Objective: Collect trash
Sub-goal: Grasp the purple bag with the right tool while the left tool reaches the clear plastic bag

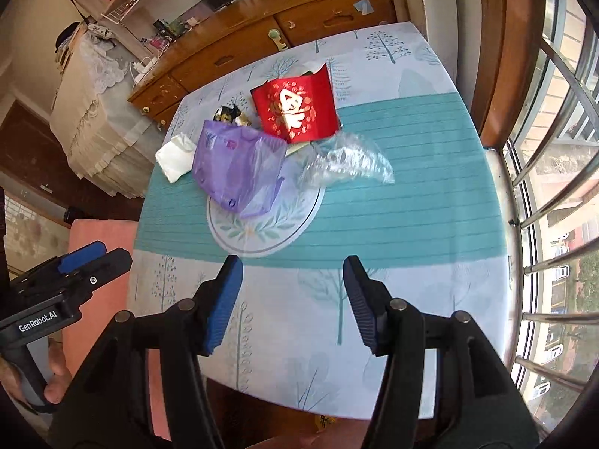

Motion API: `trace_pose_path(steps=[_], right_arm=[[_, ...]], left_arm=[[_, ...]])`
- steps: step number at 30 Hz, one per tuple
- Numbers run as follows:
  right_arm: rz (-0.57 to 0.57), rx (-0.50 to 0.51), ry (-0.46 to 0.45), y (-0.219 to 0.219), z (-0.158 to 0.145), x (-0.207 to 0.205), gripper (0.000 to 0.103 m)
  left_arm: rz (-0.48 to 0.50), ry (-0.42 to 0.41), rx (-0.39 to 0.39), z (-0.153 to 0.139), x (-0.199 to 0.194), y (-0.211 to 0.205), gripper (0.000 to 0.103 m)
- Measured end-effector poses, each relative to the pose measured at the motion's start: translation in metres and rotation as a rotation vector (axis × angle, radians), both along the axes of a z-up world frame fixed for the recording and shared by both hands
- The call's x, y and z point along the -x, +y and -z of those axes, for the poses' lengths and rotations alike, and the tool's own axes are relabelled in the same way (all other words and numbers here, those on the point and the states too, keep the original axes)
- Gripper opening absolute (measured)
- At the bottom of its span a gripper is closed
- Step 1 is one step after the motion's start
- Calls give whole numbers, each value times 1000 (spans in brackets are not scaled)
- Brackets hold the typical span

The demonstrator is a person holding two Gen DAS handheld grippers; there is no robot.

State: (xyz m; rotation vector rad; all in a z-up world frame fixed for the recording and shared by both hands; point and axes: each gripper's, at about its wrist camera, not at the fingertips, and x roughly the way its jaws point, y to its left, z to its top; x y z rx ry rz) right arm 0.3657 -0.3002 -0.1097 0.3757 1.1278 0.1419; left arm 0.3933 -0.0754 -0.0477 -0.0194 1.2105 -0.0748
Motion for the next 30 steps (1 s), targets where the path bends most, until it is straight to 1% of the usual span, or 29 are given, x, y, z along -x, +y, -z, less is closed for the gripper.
trace_pose_path(steps=[5,8,10,14,20,25,30], right_arm=[[-24,-29,11,-26,10,-69,53],[-79,-41,-13,-25,7,-102,53],[-131,-44,-26,-16,5,-119,53],[-245,-31,-28,12,9,-154,53],[-409,6,-1,67,33,-190,54],[-510,72,15,104,58,-209,57],[-601,127,56,129,85,-219,58]], left_arm=[[-70,38,15,15,-72,-12,75],[-108,46,16,20,-99,-12,75],[-130,51,14,25,-113,-10,75],[-175,57,-3,36,-118,7,75],[-279,84,-12,50,-111,47,75],[-332,103,-24,60,-102,72,75],[-363,122,-26,69,-98,85,75]])
